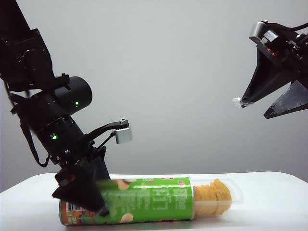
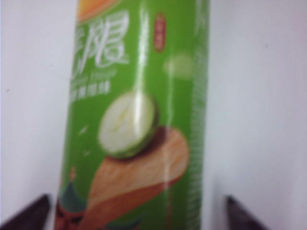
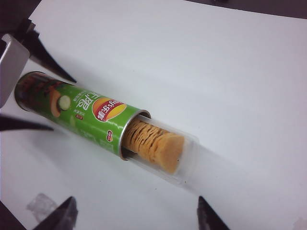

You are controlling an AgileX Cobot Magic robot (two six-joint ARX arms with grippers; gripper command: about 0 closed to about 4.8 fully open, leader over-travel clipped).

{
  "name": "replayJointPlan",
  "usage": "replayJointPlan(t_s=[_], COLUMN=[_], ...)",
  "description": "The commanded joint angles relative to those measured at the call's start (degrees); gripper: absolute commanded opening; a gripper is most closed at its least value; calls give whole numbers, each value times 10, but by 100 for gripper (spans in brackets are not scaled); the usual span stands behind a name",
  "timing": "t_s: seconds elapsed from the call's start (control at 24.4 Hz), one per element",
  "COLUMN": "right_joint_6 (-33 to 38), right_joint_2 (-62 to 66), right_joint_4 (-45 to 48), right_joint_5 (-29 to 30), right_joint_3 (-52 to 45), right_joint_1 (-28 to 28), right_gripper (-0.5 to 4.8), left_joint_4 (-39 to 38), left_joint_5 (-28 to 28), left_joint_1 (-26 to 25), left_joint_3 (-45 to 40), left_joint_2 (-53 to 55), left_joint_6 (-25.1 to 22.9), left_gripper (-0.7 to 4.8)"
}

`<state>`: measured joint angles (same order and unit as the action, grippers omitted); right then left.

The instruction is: Pick up the green tub of chips from the desk, pull out the transparent container with the chips inside partially, and then place the chips back on the desk.

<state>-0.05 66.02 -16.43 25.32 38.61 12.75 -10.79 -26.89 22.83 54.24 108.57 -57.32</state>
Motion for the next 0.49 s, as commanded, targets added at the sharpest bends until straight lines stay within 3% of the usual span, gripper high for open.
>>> replayJointPlan(t_s=[0.04,0.2,0.37,0.49], right_joint_6=[1,1,1,1], right_joint_2=[-2,-2,-2,-2], right_joint_4=[7,3,-9,-19], right_joint_5=[4,5,-4,-15], right_joint_3=[2,2,2,2], right_joint_1=[0,0,0,0], right_gripper=[319,319,317,313], left_joint_4=[-3,-11,-14,-18], left_joint_5=[-14,-14,-6,37], left_joint_1=[0,1,1,1], left_joint_3=[0,3,3,3], left_joint_2=[-4,-20,-69,-107], left_joint_6=[53,134,159,178], left_gripper=[479,479,479,479])
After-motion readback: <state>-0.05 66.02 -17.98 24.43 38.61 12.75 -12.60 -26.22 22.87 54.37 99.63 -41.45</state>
